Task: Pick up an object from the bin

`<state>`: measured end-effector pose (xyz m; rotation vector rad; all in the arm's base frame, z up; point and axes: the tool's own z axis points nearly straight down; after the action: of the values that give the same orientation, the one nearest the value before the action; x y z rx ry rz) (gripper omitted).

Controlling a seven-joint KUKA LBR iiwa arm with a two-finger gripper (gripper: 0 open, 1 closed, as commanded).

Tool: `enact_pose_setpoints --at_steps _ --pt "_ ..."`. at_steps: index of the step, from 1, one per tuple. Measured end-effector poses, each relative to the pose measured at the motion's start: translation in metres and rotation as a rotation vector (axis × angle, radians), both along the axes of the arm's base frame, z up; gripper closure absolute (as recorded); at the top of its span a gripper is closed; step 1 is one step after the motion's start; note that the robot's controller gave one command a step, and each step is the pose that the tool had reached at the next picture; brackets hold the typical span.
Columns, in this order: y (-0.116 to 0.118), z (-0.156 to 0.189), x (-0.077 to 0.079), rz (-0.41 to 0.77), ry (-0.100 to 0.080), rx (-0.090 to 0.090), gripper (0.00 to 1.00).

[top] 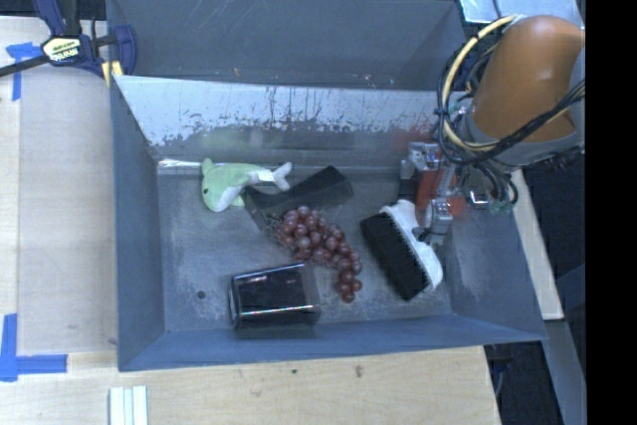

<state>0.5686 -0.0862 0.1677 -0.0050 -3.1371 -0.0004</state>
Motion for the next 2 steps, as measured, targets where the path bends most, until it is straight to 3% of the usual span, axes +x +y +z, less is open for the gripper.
enact_pose_setpoints --at_steps 1,2 --pt "0.000 0.005 0.002 0.002 -0.008 -0.001 0.00" --pt "0.031 -0.030 0.002 -0.215 -0.016 -0.004 0.00"
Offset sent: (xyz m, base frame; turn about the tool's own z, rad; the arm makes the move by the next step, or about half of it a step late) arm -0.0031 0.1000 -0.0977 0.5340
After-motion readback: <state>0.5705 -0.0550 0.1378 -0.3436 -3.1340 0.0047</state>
